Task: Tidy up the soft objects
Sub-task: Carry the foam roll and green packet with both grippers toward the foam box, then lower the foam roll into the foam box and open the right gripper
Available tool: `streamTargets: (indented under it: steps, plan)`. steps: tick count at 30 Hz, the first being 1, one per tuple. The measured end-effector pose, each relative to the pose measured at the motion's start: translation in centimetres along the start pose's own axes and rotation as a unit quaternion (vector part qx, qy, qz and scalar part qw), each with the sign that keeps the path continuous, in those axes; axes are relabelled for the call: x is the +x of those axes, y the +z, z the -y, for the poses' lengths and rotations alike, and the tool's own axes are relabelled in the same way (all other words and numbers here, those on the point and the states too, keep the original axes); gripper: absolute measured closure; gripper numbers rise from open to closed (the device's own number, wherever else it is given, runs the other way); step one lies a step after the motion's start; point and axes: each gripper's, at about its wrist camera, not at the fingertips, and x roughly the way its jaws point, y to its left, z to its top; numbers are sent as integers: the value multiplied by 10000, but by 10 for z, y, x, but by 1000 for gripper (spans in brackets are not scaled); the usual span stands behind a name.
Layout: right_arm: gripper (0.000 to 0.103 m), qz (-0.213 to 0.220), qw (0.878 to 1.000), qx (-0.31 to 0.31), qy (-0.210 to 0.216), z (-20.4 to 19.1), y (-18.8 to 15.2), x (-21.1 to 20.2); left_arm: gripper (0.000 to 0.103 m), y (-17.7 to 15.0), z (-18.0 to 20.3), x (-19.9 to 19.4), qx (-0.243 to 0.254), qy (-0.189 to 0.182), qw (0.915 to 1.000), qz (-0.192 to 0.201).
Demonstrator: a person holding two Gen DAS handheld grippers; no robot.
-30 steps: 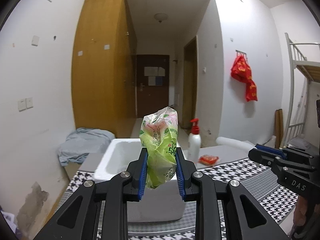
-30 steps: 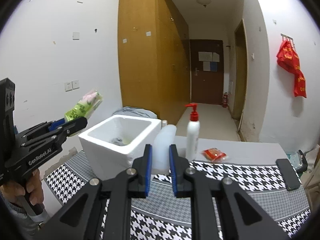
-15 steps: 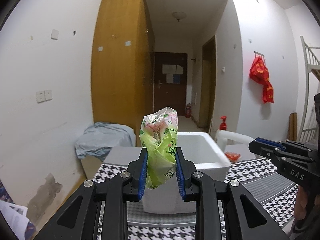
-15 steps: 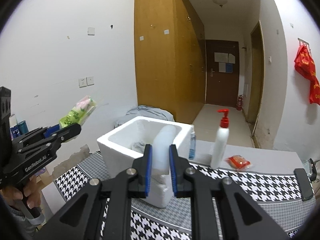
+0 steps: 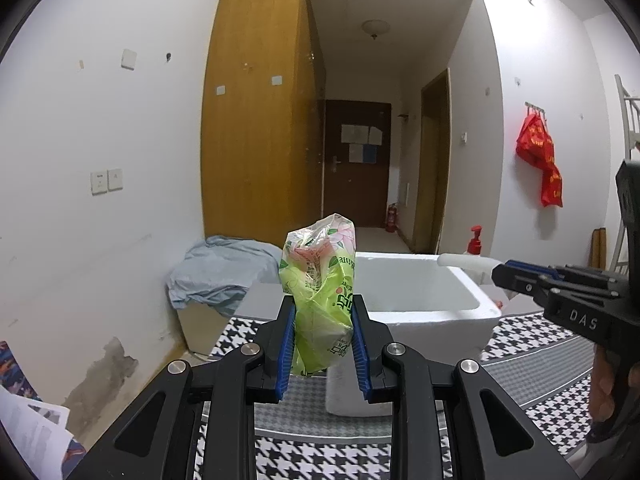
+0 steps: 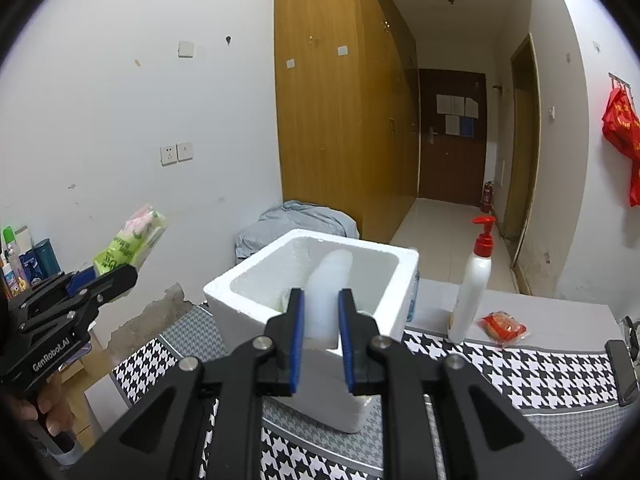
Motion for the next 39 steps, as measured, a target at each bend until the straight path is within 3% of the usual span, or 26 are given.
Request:
streamTargets:
  steps: [18, 26, 27, 28, 29, 31, 39]
  plan:
    - [83, -341, 9991, 55, 266, -7, 21, 41, 76, -4, -18, 11, -185, 37, 9998, 7]
    - [81, -441, 9988, 3, 194, -10, 24, 61, 76, -5, -26, 17, -255, 63, 9996, -37]
    - [77, -434, 9989, -5, 174, -10, 24, 63, 76, -6, -26, 17, -263, 64, 9996, -50]
    - [65, -440, 9989, -57, 124, -11, 23, 65, 76, -6, -27, 17, -266, 64, 9996, -62]
    - [39, -488, 9987, -99, 76, -12, 21, 67, 76, -7, -27, 17, -266, 72, 9996, -72]
    - [19, -439, 9990, -52, 89, -12, 17, 66, 76, -8, -29, 18, -268, 42, 9996, -108]
    - [16, -481, 9987, 25, 182, -7, 7, 59, 76, -8, -33, 21, -248, 75, 9996, -152]
